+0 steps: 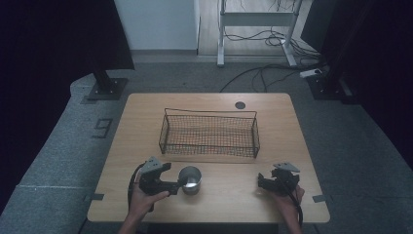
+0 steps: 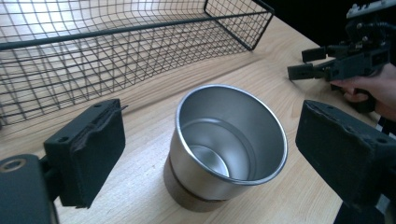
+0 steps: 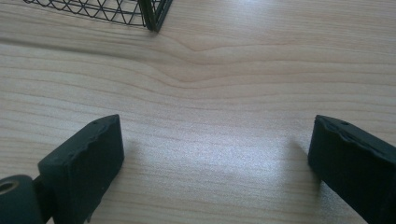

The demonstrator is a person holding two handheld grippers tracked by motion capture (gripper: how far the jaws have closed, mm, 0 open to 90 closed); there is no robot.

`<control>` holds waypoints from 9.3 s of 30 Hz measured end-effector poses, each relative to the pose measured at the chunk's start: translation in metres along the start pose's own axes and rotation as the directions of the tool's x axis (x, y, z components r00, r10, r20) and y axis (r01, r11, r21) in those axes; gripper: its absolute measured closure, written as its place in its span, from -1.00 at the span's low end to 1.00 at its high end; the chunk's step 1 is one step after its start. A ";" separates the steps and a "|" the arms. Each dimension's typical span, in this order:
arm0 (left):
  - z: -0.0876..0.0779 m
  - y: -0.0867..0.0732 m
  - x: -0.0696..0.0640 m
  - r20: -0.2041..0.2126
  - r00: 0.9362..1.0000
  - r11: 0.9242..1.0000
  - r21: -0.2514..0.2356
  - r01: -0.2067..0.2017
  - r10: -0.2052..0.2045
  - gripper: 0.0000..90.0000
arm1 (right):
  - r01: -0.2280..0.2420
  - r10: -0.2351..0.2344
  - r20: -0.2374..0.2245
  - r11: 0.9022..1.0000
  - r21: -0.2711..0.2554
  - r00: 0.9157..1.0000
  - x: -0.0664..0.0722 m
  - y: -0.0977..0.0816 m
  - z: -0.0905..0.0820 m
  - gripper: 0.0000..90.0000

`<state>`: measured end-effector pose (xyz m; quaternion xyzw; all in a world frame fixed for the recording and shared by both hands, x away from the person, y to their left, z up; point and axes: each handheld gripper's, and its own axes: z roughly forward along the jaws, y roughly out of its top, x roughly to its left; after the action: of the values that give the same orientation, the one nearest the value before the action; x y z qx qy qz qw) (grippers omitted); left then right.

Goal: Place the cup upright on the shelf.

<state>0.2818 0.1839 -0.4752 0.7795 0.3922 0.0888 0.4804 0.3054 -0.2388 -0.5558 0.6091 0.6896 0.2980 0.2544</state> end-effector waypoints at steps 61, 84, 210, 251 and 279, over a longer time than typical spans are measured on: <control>0.054 -0.015 -0.023 -0.078 0.991 0.991 0.089 -0.100 0.107 -0.70 | 0.002 -0.002 0.001 1.000 -0.002 1.000 0.000 0.000 0.000 -0.91; 0.037 -0.001 -0.025 -0.065 0.991 0.993 0.048 -0.111 0.114 -0.68 | 0.001 -0.001 -0.002 1.000 -0.002 1.000 0.000 0.000 0.000 -0.91; 0.048 0.117 0.015 -0.052 0.994 0.994 -0.041 -0.102 0.100 -0.68 | -0.013 0.013 0.012 1.000 -0.007 1.000 -0.001 0.000 0.000 -0.87; 0.075 0.139 0.033 -0.075 0.993 0.996 -0.001 -0.093 0.093 -0.68 | -0.009 0.009 0.012 1.000 -0.007 1.000 -0.002 0.000 0.000 -0.87; 0.107 0.135 0.051 -0.086 0.995 0.998 0.044 -0.044 0.047 -0.68 | -0.010 0.010 0.012 1.000 -0.008 1.000 -0.002 0.000 0.000 -0.87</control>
<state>0.4425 0.1156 -0.4329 0.7935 0.3965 0.1253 0.4444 0.3059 -0.2404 -0.5557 0.6133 0.6838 0.2983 0.2594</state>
